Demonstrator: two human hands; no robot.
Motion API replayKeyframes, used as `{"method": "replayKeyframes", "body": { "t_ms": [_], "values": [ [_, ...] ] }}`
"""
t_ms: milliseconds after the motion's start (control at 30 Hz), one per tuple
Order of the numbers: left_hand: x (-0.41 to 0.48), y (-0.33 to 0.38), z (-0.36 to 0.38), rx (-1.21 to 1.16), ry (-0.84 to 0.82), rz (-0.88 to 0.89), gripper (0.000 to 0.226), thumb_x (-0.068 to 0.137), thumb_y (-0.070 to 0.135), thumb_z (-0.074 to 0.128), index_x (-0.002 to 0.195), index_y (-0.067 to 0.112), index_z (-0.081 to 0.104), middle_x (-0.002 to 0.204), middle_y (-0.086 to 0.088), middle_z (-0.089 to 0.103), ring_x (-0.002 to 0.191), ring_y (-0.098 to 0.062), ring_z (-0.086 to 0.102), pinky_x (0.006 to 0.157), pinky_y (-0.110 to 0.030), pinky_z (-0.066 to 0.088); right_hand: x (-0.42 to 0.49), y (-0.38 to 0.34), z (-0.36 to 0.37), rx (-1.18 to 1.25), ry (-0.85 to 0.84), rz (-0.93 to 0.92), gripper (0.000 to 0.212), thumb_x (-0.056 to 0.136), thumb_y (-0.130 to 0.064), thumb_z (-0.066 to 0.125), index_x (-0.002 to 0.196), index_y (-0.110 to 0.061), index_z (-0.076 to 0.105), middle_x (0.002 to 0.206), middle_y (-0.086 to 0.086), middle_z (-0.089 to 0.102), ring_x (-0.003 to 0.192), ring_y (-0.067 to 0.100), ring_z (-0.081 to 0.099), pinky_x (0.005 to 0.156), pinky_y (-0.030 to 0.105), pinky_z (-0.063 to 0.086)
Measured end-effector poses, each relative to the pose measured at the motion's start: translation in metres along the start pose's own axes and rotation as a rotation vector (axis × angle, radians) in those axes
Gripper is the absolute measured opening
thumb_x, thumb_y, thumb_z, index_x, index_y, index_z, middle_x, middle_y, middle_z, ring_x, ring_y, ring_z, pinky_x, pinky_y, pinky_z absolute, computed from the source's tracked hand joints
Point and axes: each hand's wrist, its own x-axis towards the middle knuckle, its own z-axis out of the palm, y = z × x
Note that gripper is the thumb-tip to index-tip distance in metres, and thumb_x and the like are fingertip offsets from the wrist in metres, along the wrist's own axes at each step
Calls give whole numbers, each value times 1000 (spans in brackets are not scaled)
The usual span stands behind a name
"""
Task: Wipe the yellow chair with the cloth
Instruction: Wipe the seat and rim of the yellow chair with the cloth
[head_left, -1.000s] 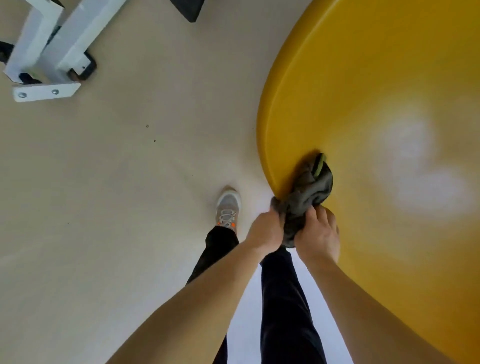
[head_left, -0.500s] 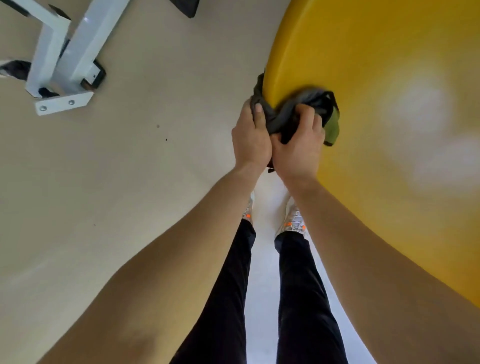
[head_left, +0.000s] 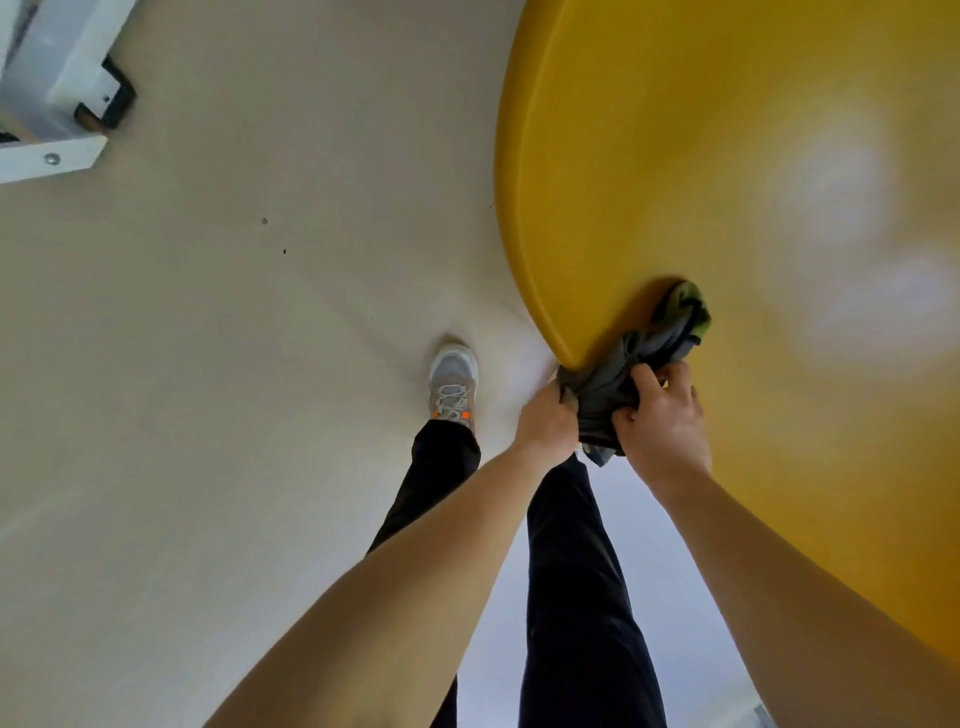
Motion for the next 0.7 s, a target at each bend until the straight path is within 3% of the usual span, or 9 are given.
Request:
{"method": "replayKeyframes", "body": {
  "t_ms": [100, 200, 300, 400, 500, 567, 633, 700],
  "values": [
    [-8, 18, -25, -50, 121, -25, 40, 107, 33, 32, 122, 8, 60, 120, -17, 65, 110, -36, 60, 97, -47, 48, 9, -18, -20, 191, -3, 164, 28, 79, -17, 69, 105, -11, 61, 110, 14, 56, 86, 34, 53, 71, 35, 45],
    [-31, 52, -74, -99, 307, 14, 45, 107, 37, 33, 125, 6, 61, 123, -18, 64, 113, -35, 59, 98, -45, 47, 25, -65, -60, 433, 12, 209, 25, 75, -24, 73, 97, -15, 64, 89, 6, 65, 78, 25, 56, 66, 28, 42],
    [-53, 102, -139, -209, 476, 137, 40, 106, 36, 39, 114, 8, 65, 111, -14, 68, 103, -30, 63, 87, -38, 51, 42, -126, -121, 628, -21, 101, 16, 76, -23, 72, 86, -17, 61, 72, -4, 61, 68, 20, 58, 53, 23, 39],
    [-81, 175, -204, -342, 563, 289, 33, 101, 40, 50, 96, 12, 66, 93, -4, 69, 89, -21, 67, 68, -24, 48, 50, -178, -192, 796, 70, -39, 16, 78, -19, 69, 75, -18, 54, 65, -7, 55, 57, 9, 51, 45, 16, 36],
    [-114, 260, -240, -353, 587, 463, 36, 96, 49, 56, 108, 16, 62, 99, 3, 66, 86, -6, 63, 60, -9, 47, 52, -207, -261, 1023, 197, -90, 19, 76, -21, 65, 72, -13, 48, 64, -1, 51, 56, 18, 46, 48, 27, 39],
    [-129, 312, -248, -367, 603, 609, 37, 95, 49, 58, 116, 18, 58, 105, 7, 64, 93, -4, 61, 72, -9, 50, 55, -210, -301, 1273, 242, -65, 17, 78, -18, 62, 77, -10, 47, 66, 7, 51, 55, 23, 49, 46, 32, 42],
    [-134, 350, -247, -379, 571, 701, 32, 98, 47, 53, 120, 24, 54, 105, 14, 61, 100, -4, 60, 85, -20, 52, 63, -198, -330, 1434, 282, -16, 13, 84, -16, 60, 86, -9, 49, 72, 5, 54, 57, 17, 57, 45, 28, 45],
    [-125, 369, -238, -270, 565, 707, 33, 103, 38, 46, 132, 25, 51, 110, 16, 59, 106, -6, 60, 86, -20, 48, 77, -174, -340, 1408, 324, 70, 17, 85, -25, 59, 95, -13, 52, 86, 2, 62, 76, 18, 65, 60, 36, 56]
  ]
}}
